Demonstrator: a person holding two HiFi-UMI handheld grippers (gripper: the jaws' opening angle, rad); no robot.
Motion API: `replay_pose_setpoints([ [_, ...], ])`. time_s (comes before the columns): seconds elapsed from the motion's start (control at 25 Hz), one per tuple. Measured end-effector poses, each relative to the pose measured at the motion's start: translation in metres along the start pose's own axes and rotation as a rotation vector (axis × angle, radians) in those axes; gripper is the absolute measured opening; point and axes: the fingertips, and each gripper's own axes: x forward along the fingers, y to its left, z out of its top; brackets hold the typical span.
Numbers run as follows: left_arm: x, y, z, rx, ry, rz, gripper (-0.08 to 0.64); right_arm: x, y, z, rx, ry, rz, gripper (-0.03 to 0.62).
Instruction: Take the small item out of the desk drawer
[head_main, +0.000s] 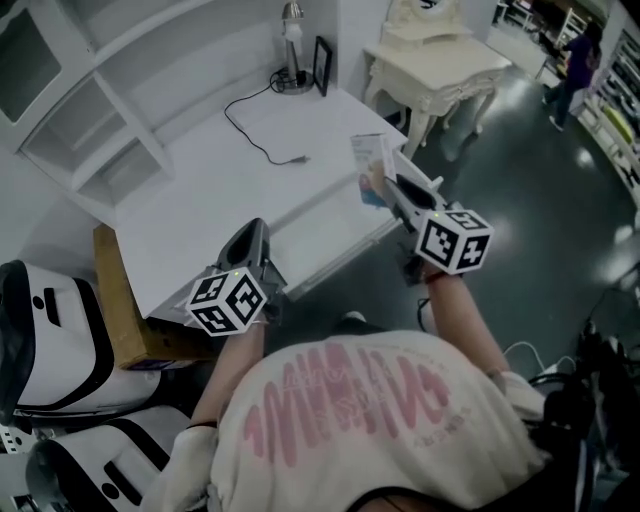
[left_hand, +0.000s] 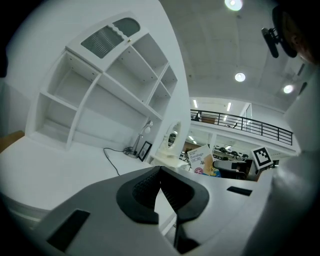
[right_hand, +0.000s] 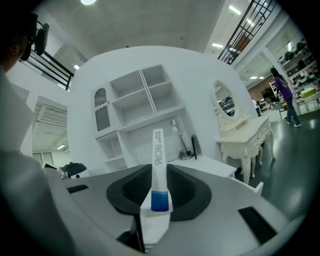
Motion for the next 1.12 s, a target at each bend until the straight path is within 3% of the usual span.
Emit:
replay_pose_setpoints([
  [0.4, -0.032, -0.03, -0.036, -0.027, 0.039, -0.048, 0.029, -0.052, 0.013, -0.039, -0.025, 0.04, -0.059, 0.101],
  [1.12, -0.048, -0.038, -0.043, -0.029, 0.056, -0.073, 0.029, -0.076, 0.017, -0.052, -0.019, 0.05, -0.102, 0.101],
])
